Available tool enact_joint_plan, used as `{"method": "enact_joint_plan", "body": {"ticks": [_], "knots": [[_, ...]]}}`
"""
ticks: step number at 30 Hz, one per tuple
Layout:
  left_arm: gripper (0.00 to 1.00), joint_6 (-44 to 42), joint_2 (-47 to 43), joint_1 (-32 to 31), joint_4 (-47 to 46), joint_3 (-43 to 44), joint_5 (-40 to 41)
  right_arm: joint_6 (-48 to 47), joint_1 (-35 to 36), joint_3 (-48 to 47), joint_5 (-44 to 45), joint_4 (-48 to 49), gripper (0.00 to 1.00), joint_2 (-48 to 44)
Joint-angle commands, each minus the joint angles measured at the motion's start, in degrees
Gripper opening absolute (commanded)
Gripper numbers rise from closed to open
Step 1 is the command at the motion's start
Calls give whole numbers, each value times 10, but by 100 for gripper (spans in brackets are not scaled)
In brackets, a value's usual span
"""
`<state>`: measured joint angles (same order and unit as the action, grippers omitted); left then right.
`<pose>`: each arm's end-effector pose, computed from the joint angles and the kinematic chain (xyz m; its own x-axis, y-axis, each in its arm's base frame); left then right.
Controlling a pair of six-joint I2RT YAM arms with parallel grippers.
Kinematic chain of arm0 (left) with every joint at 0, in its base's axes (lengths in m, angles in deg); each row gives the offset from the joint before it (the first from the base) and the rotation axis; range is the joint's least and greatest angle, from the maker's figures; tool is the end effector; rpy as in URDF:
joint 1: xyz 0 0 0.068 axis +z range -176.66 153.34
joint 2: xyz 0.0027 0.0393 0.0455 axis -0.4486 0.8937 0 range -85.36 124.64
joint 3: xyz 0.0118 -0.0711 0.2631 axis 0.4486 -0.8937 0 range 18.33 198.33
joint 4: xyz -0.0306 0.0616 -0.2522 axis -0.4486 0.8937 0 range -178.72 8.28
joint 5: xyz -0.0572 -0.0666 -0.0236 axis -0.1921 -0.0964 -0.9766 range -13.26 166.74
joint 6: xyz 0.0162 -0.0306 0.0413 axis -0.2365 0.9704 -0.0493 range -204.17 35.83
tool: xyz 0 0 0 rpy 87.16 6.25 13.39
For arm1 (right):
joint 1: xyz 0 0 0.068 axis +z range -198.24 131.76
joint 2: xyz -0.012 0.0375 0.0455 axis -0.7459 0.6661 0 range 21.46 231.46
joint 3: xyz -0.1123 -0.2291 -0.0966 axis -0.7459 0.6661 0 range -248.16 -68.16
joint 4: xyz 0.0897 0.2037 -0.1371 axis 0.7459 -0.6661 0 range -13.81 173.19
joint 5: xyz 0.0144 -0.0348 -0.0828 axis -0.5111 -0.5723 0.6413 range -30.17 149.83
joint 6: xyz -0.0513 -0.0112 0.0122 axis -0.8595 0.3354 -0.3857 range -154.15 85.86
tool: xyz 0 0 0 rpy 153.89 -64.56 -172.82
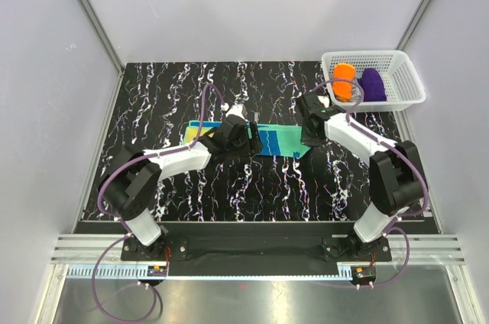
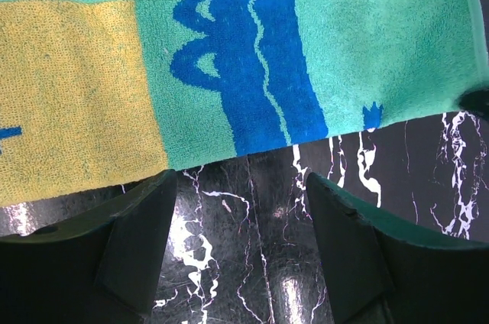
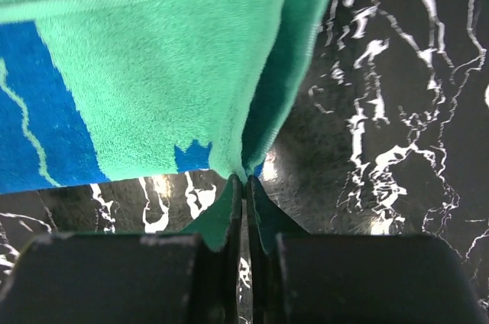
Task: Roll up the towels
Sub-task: Roll the towel
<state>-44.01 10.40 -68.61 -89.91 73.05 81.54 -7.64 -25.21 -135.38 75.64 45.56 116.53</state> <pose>0.2657 -0.2349 0.1903 -0.7631 -0.1781 -0.6212 0.1654 0.8754 -0.4541 0.3102 0.1212 0.2166 -0.8708 0.0964 -0.4821 0.1301 0.9908 -0.0368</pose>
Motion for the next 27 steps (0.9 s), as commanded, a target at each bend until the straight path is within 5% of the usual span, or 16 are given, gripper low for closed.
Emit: {"method": "enact_joint_plan", "body": {"ticks": [1, 16, 27], "knots": [[73, -3, -15, 0, -24, -7, 12, -15, 40, -26, 39, -41, 2, 34], [73, 46, -85, 63, -11, -73, 14, -58, 154, -106, 48, -30, 0, 122], [73, 47, -101, 79, 0, -76, 4, -83, 189, -121, -11, -24, 0, 101]]}}
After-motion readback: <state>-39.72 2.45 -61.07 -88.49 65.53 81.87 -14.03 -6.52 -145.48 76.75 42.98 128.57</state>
